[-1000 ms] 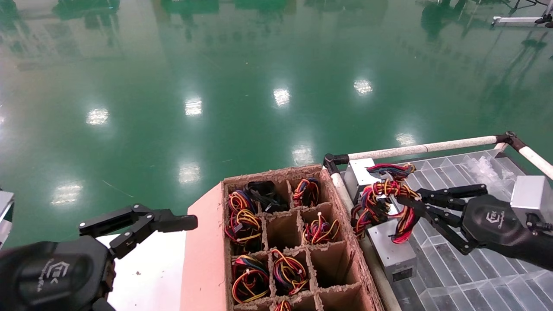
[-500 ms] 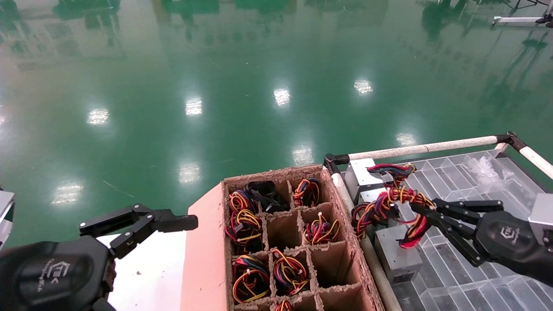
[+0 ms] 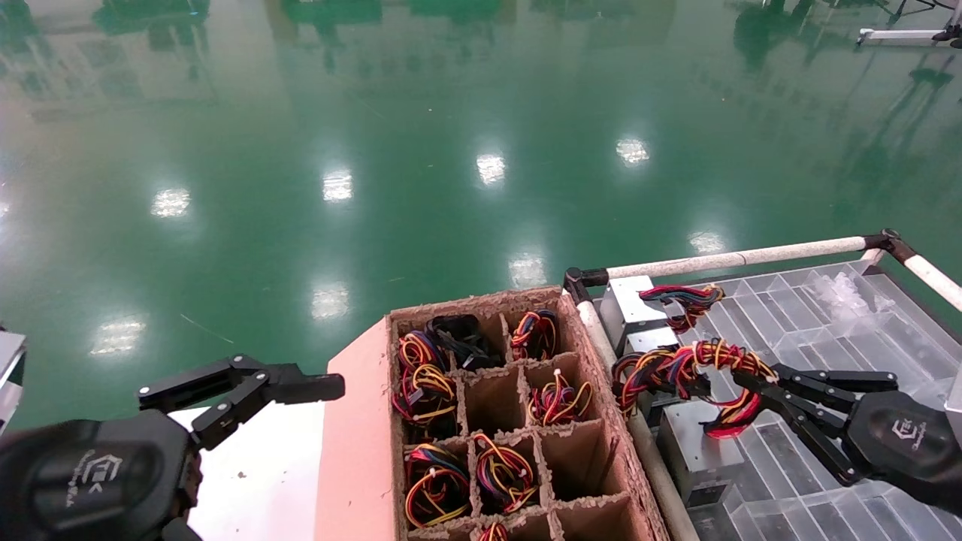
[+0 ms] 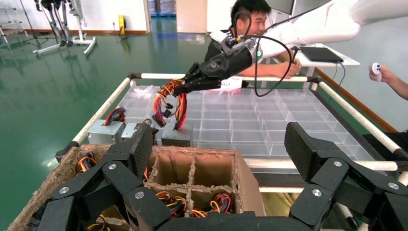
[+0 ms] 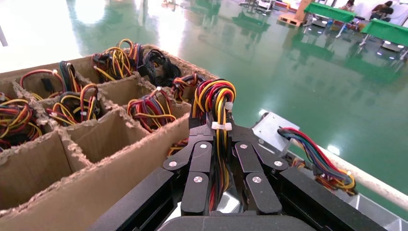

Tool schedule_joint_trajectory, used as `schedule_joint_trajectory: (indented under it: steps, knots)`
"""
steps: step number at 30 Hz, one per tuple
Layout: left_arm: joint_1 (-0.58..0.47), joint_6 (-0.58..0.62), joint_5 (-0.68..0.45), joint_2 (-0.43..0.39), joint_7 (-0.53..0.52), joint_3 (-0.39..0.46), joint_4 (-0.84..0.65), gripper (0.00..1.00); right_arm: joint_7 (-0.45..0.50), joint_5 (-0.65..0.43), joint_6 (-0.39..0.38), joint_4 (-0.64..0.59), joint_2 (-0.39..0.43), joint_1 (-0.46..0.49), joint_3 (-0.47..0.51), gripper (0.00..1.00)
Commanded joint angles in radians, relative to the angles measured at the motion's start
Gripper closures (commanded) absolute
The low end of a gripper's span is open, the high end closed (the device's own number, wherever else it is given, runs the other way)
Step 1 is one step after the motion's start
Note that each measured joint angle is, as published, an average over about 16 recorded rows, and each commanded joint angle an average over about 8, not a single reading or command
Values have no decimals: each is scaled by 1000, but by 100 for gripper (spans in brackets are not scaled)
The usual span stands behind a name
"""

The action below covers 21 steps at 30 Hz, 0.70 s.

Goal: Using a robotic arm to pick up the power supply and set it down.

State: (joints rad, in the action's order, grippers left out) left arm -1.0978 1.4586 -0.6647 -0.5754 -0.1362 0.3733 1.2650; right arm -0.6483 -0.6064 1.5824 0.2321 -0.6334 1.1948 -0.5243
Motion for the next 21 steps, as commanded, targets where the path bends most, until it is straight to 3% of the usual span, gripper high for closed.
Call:
schedule_joint_trajectory:
  steps: [1,3,21]
  knots:
    - [0,0,0,0,0,0,0,0,-3,7,0,-3,1,-8,0,8]
    - [0,0,0,0,0,0,0,0,-6,12,0,-5,2,-12,0,0]
    - [0,0,0,0,0,0,0,0,9,31,-7,14,0,-15,8,0]
